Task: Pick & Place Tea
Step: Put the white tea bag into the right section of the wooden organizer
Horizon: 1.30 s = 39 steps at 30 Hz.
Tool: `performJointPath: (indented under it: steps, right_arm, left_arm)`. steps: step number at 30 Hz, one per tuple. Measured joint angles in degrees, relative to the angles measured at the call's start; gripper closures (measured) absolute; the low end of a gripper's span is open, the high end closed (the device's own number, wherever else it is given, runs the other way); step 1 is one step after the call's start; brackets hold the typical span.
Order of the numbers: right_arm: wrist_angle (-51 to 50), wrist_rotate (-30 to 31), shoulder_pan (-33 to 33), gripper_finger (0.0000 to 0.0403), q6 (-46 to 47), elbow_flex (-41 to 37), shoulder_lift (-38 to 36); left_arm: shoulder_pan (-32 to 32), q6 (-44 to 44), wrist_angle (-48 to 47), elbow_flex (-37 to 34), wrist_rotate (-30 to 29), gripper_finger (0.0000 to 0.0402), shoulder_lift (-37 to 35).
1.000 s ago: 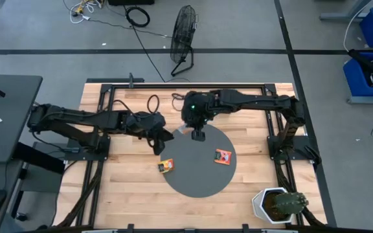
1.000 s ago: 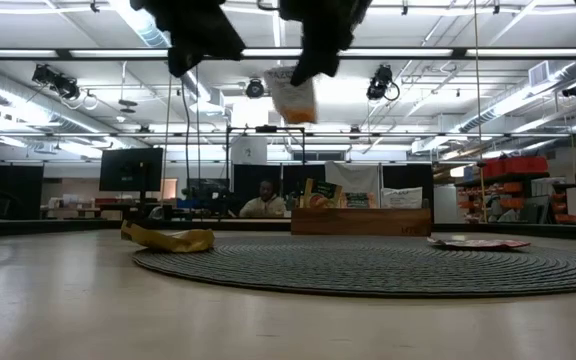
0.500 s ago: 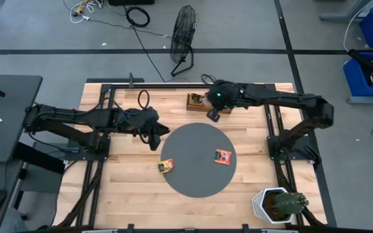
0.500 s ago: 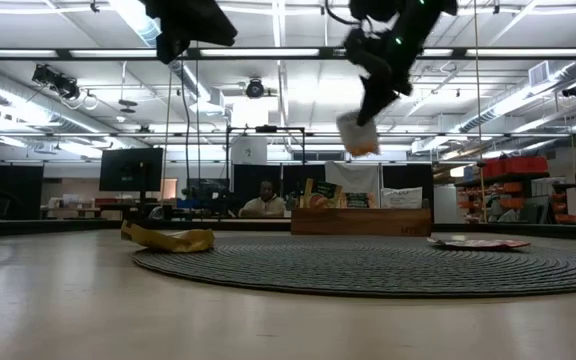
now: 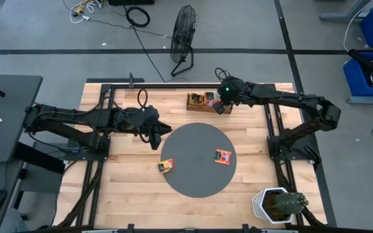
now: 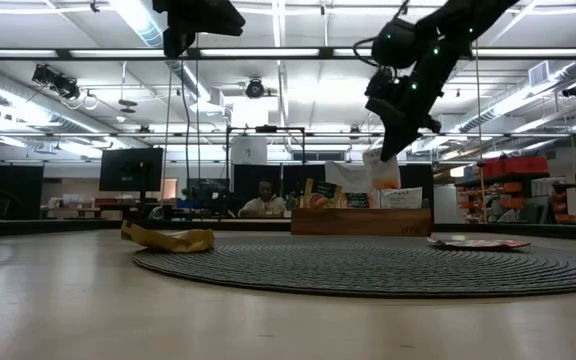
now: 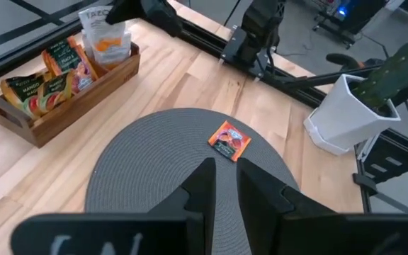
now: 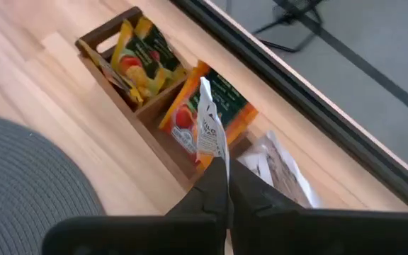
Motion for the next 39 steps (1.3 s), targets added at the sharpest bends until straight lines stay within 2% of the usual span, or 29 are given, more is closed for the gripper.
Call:
performJointPath:
  steps: [2,10,29,39]
  right_arm:
    - [1.26,-3.16,-1.64,0.0403,-1.82,-1.26,0.00]
    - [5.41,-5.35,-4.73,0.0403,-3.83,-5.97,0.00]
    - [11.87,-6.54,-5.42,0.0402,-1.13,-13.81,0.00]
    - [10.12,-7.39,-5.43,0.0358,-0.73,-13.84,0.00]
  left_arm:
    - [0.00,-0.01,-0.07,0.00,0.01,0.0342,0.00]
    - [0.02,-1.50,-0.16,0.00,-0.03,0.0342,0.00]
    - [0.02,-1.48,-0.14,0.00,-0.95,0.0342,0.00]
    - [0.02,-1.48,-0.14,0.00,-0.95,0.0342,0.00]
